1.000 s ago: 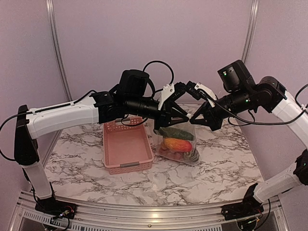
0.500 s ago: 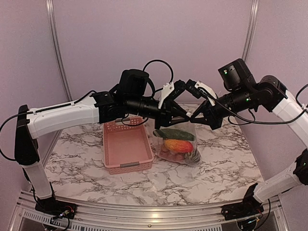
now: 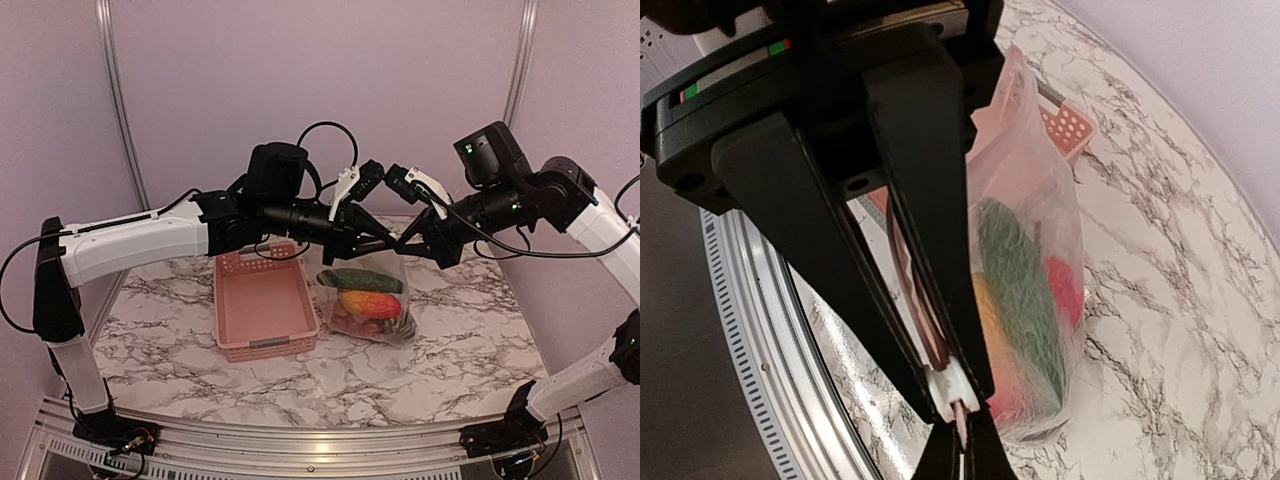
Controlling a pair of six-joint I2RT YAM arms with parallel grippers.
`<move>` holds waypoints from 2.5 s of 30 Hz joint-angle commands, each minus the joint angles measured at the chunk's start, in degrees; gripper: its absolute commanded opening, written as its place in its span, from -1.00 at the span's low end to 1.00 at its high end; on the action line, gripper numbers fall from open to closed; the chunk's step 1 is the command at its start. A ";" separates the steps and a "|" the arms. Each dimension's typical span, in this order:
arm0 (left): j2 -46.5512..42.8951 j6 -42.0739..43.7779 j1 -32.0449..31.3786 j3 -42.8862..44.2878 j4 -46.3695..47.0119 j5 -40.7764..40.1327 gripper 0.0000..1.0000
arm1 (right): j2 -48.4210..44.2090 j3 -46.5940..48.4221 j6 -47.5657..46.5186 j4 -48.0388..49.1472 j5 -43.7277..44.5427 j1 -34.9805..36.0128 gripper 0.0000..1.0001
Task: Place the food in the zip-top bag and seal the zipper
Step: Hold the zipper from the zipper food storage bag, then zip the zipper of the food storage bag.
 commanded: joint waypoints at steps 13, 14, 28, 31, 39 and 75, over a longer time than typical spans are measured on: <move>-2.91 5.49 2.88 -3.99 -5.00 -3.79 -0.90 | -5.94 2.32 -0.61 6.85 17.83 -1.43 -1.00; -3.18 5.64 3.22 -4.25 -5.39 -4.06 -0.90 | -6.30 1.95 -0.76 6.87 17.75 -2.05 -1.00; -10.27 8.32 7.00 -12.42 -11.58 -7.42 -0.89 | -8.31 -1.41 -5.22 7.31 22.22 -9.08 -1.00; -11.72 8.40 7.25 -14.78 -12.34 -7.94 -0.88 | -8.41 -2.17 -4.70 7.93 23.73 -9.50 -1.00; -16.70 7.88 8.53 -21.59 -11.44 -8.85 -0.85 | -7.42 -1.94 -4.57 8.54 26.58 -9.70 -1.00; -25.53 6.53 12.01 -34.18 -10.60 -9.86 -0.82 | -5.31 -2.12 -2.72 9.95 28.57 -9.68 -1.00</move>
